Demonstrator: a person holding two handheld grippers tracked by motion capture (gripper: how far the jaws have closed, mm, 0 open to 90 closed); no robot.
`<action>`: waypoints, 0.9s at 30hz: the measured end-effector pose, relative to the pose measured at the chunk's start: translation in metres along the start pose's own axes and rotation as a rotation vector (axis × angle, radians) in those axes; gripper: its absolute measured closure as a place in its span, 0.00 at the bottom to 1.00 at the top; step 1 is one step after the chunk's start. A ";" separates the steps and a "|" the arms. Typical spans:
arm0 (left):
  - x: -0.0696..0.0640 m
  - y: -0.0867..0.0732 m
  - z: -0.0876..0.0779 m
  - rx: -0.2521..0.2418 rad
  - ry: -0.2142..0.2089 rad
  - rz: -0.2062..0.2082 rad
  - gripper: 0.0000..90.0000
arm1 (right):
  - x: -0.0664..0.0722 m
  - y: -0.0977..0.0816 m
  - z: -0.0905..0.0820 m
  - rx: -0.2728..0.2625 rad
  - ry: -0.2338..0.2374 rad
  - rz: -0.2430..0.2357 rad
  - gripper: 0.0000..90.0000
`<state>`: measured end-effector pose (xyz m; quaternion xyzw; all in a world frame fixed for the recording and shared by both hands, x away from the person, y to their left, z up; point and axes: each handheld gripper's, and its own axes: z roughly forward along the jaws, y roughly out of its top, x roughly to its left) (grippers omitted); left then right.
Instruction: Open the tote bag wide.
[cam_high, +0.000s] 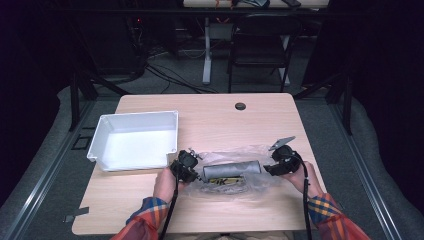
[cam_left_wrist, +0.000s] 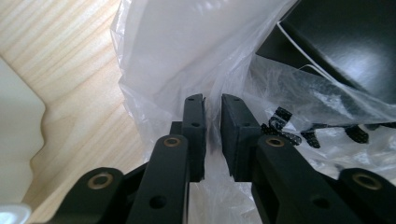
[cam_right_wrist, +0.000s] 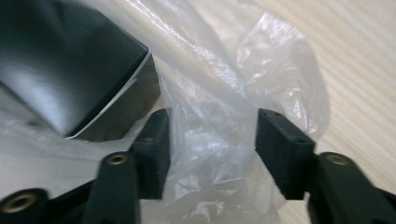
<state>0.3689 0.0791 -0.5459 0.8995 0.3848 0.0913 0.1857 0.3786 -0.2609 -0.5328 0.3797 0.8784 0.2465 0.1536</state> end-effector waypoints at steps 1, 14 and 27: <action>0.000 0.000 -0.002 0.001 0.003 0.007 0.87 | 0.000 0.001 -0.007 -0.002 -0.001 -0.014 0.44; -0.006 0.008 -0.054 -0.140 0.024 0.019 0.55 | 0.019 0.008 -0.058 -0.169 0.091 -0.055 0.37; 0.006 0.060 -0.034 -0.141 -0.098 0.005 0.45 | 0.051 -0.005 -0.028 -0.042 0.215 -0.151 0.43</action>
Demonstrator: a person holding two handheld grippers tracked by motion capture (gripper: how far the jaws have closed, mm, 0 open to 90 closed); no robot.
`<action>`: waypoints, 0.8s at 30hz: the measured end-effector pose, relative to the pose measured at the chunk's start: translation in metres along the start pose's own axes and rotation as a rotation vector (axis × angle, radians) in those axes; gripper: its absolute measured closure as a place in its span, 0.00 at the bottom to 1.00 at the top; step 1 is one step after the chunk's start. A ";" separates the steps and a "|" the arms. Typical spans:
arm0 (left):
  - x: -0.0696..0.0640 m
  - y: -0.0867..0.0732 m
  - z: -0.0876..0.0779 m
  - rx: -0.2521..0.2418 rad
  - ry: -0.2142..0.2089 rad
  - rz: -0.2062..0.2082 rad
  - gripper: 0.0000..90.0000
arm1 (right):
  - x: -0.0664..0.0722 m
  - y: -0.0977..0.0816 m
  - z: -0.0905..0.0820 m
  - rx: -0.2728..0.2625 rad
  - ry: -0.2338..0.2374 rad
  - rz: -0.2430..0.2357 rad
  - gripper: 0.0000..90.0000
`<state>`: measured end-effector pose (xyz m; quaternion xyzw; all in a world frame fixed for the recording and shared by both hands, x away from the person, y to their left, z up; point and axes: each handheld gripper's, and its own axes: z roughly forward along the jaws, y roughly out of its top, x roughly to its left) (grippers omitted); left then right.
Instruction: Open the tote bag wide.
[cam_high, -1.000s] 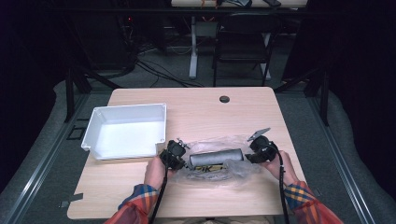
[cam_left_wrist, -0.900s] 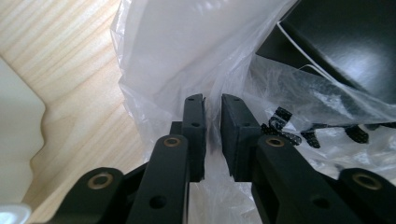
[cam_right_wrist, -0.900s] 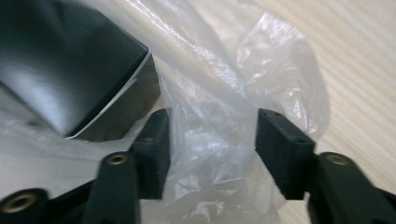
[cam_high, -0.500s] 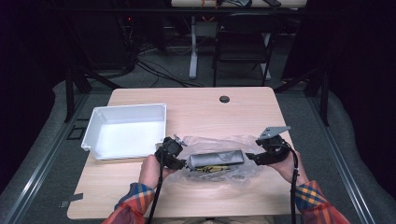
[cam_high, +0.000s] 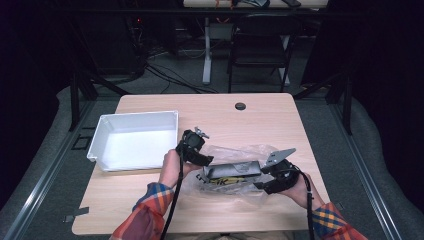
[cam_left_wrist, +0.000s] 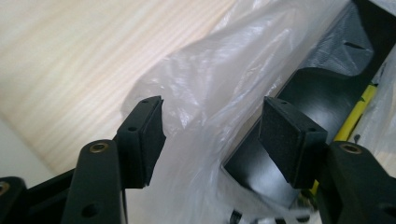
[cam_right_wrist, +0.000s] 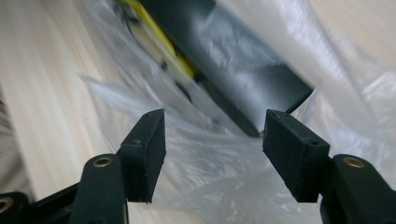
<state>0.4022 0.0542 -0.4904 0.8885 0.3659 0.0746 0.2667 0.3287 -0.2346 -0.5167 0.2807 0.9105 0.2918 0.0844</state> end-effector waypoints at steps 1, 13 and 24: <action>0.001 0.003 0.005 0.030 -0.004 0.000 0.46 | -0.001 -0.002 0.005 0.017 0.000 0.001 0.43; -0.001 0.021 0.060 0.266 -0.018 0.075 0.89 | -0.003 -0.015 0.038 0.102 -0.036 -0.006 0.77; -0.004 0.029 0.078 0.262 0.114 0.127 1.00 | 0.004 -0.017 0.037 0.127 -0.002 -0.026 1.00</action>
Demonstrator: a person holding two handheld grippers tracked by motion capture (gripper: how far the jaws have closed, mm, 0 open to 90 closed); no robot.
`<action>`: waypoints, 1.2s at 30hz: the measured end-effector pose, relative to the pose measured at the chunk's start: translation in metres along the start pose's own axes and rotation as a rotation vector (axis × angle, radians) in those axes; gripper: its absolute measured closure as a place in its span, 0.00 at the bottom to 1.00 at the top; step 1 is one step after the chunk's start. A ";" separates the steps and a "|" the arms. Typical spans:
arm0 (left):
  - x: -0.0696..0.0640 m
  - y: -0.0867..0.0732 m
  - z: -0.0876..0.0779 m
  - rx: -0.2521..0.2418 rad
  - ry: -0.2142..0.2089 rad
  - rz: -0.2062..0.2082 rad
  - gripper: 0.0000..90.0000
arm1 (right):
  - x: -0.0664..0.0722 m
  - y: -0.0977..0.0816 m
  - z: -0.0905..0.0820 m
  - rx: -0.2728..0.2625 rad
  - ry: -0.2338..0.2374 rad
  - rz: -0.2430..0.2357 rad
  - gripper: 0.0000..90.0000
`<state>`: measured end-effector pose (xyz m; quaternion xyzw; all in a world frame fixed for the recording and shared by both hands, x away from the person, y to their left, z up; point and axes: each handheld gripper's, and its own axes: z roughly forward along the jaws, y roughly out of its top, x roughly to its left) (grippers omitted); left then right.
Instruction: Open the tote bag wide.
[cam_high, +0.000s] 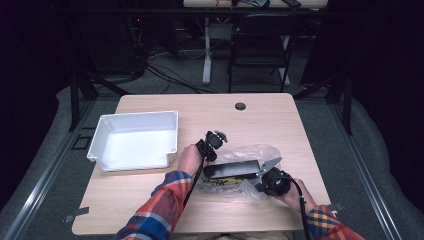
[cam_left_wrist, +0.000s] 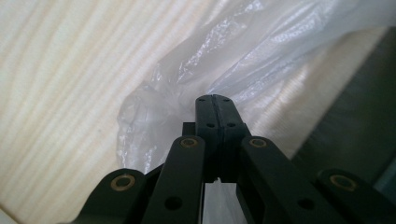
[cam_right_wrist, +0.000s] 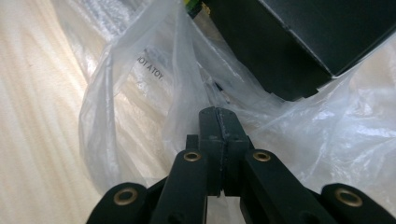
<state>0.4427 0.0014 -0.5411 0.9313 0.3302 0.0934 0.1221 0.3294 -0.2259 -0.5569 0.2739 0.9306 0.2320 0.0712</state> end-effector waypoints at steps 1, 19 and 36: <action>0.001 0.002 0.001 0.000 0.006 -0.003 1.00 | 0.001 0.000 0.000 -0.002 0.005 0.000 1.00; 0.009 0.014 -0.011 -0.110 0.062 -0.052 0.72 | -0.001 -0.005 -0.021 -0.045 0.064 -0.028 0.80; -0.021 -0.066 -0.115 -0.321 0.043 -0.022 0.33 | -0.020 -0.001 -0.060 -0.219 -0.094 0.119 0.53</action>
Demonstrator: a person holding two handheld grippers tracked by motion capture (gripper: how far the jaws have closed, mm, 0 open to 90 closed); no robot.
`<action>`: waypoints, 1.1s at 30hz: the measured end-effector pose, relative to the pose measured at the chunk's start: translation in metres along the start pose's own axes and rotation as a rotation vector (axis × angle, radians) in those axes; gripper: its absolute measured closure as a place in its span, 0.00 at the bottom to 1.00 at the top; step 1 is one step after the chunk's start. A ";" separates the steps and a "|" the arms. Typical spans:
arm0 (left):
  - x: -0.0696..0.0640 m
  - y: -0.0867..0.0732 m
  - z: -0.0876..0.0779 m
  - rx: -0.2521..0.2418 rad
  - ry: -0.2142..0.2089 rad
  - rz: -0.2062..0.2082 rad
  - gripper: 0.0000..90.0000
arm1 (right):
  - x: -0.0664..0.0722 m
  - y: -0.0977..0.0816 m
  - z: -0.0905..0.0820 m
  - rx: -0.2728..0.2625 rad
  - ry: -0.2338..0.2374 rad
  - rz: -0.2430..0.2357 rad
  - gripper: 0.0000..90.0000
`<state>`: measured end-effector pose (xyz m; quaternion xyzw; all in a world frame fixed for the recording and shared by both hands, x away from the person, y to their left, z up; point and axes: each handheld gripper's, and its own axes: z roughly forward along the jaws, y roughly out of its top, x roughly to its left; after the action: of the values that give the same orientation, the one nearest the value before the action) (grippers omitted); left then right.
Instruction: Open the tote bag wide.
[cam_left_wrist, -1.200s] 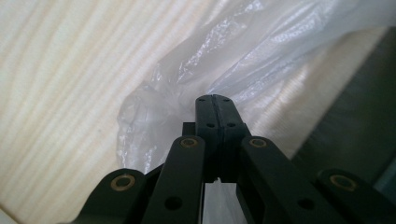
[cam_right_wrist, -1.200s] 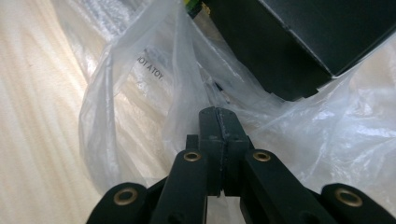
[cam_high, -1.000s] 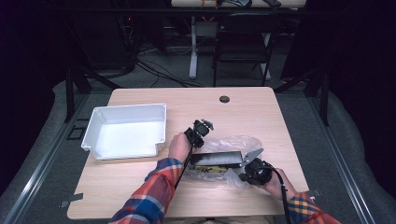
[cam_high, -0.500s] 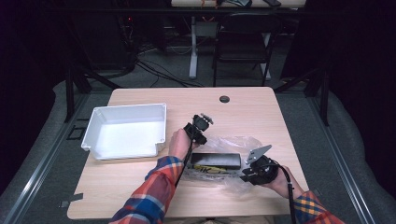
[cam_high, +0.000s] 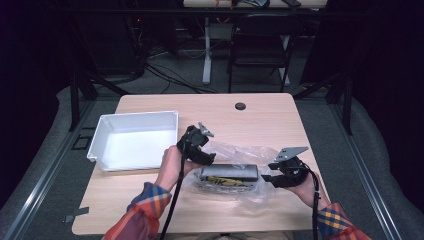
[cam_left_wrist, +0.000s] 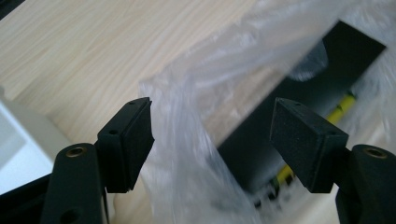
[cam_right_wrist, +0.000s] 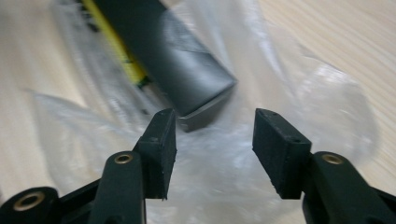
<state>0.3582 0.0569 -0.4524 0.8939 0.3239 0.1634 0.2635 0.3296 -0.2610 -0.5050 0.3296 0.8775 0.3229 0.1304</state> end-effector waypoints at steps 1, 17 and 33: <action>-0.003 -0.008 -0.003 0.006 -0.003 0.008 0.32 | -0.002 -0.001 -0.001 -0.004 -0.006 0.019 0.51; 0.003 -0.079 0.027 0.131 -0.024 -0.029 0.76 | -0.022 -0.007 0.029 0.104 -0.069 0.126 0.68; 0.021 -0.062 0.077 0.186 0.110 -0.120 0.93 | -0.030 -0.013 0.049 0.188 -0.195 0.084 1.00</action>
<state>0.3785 0.0830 -0.5477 0.8830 0.4047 0.1655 0.1708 0.3668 -0.2651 -0.5501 0.4068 0.8725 0.2107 0.1699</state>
